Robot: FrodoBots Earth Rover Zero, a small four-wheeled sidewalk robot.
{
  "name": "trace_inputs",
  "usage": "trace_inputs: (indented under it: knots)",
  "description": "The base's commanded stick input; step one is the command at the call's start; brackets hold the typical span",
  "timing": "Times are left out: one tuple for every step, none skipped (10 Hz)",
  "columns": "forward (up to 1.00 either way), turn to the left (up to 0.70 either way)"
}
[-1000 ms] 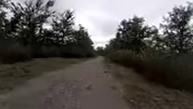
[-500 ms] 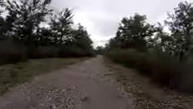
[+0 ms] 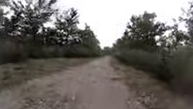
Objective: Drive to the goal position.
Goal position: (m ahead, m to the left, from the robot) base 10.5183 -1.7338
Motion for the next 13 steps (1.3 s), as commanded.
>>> trace_inputs:
  knots:
    - [0.70, 0.00]
    - [0.70, 0.00]
    - [0.70, 0.00]
    - [0.70, 0.00]
    - [0.70, 0.00]
    - [0.70, 0.00]
    - [0.70, 0.00]
    - [0.70, 0.00]
    - [0.70, 0.00]
    - [0.70, 0.00]
    - [0.70, 0.00]
    - [0.70, 0.00]
    - [0.70, 0.00]
